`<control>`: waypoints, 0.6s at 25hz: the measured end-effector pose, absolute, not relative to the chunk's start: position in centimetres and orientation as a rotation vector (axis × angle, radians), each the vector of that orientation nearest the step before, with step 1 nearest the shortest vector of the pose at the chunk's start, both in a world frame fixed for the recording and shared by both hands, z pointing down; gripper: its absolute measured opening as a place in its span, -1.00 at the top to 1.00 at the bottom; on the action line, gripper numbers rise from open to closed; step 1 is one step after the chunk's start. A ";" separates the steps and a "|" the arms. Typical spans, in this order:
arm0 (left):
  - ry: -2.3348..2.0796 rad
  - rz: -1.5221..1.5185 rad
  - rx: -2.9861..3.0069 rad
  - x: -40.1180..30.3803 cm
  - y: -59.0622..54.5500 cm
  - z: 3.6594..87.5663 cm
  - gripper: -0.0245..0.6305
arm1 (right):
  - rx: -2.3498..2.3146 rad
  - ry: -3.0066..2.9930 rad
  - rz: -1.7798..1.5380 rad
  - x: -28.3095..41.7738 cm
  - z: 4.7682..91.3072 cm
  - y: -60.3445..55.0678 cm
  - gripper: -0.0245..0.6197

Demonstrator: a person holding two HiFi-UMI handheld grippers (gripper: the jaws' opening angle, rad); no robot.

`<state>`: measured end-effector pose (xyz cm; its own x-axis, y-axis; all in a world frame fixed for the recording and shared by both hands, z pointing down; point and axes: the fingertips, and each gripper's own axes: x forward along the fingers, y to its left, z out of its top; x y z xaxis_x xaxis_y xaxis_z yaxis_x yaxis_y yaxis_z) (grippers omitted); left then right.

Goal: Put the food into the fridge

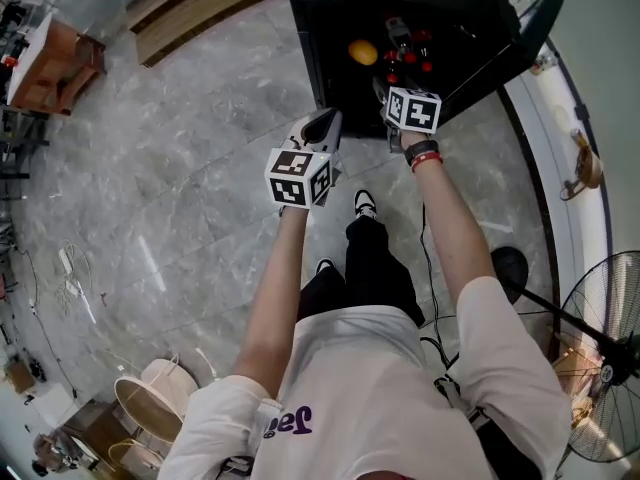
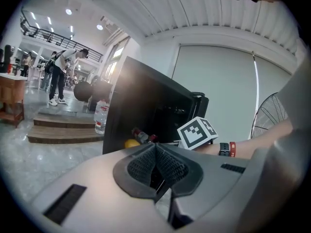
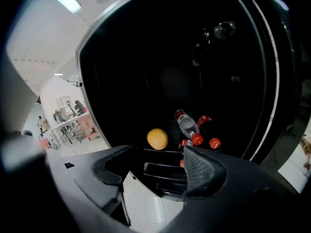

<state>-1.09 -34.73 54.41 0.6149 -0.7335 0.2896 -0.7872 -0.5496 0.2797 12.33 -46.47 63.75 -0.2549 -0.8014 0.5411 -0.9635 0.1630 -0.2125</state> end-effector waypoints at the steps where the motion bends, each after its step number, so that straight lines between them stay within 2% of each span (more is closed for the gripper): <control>1: -1.209 0.198 2.462 -1.0 -34.4 54.0 0.87 | 1.696 -2.136 0.757 12.5 63.3 -45.9 -0.13; 15: -1.205 0.255 2.404 -1.7 -30.8 50.2 0.87 | 1.661 -2.120 0.798 13.3 57.9 -39.3 0.01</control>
<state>-1.73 -30.76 50.24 0.6042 -0.7159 0.3500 -0.7963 -0.5256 0.2995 13.30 -39.33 57.92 -0.2651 -0.7753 0.5733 -0.9609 0.1629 -0.2241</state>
